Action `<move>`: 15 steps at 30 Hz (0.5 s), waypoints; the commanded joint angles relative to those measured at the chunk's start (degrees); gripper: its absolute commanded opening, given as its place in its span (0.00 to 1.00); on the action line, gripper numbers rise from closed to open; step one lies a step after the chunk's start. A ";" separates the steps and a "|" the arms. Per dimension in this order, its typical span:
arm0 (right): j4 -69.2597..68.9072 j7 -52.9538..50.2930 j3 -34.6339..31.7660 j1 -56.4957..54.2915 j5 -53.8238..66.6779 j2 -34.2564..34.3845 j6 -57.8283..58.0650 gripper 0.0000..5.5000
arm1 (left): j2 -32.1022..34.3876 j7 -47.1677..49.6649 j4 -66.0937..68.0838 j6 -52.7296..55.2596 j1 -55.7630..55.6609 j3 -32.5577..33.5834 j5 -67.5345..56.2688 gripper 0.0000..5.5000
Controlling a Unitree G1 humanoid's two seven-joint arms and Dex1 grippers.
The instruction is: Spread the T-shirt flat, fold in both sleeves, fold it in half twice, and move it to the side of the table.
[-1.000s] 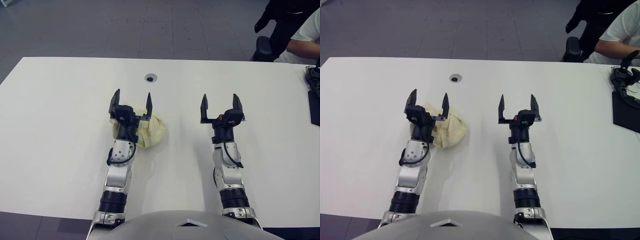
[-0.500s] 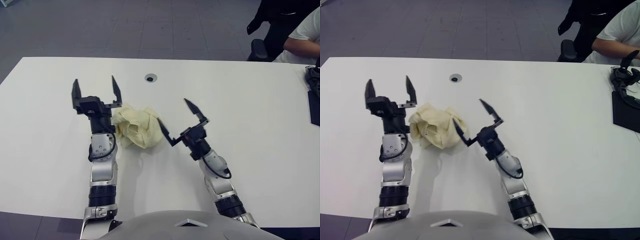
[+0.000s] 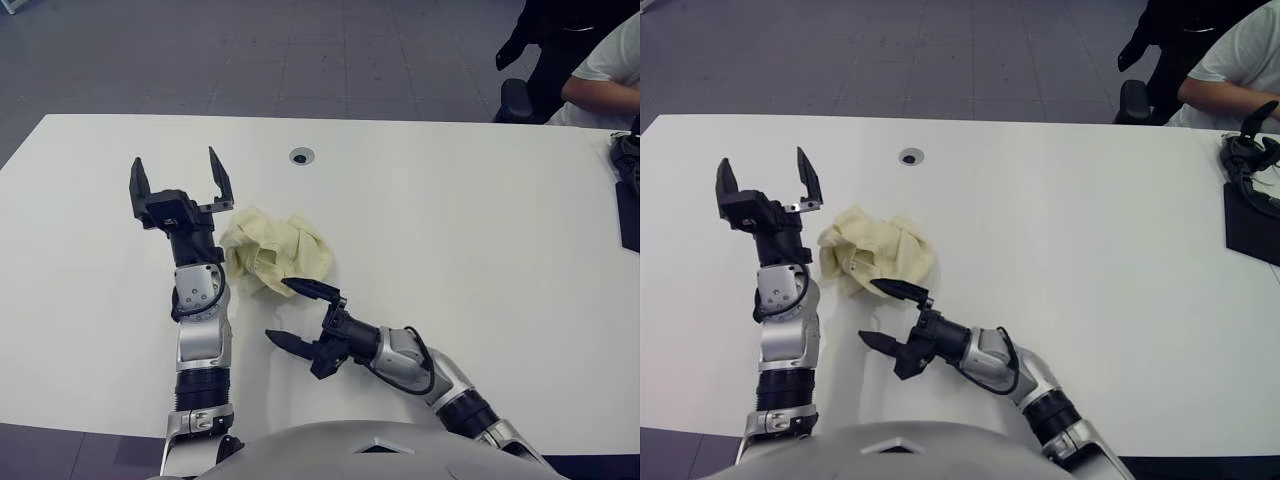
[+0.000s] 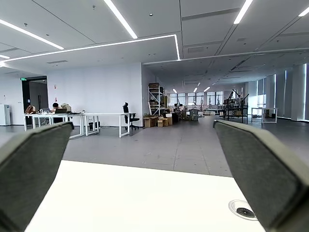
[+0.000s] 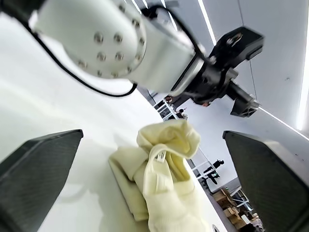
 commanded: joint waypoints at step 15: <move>7.25 -10.82 1.81 -2.51 -2.23 -1.94 9.78 0.46 | -0.13 -0.92 1.15 0.43 0.43 -2.52 0.16 0.98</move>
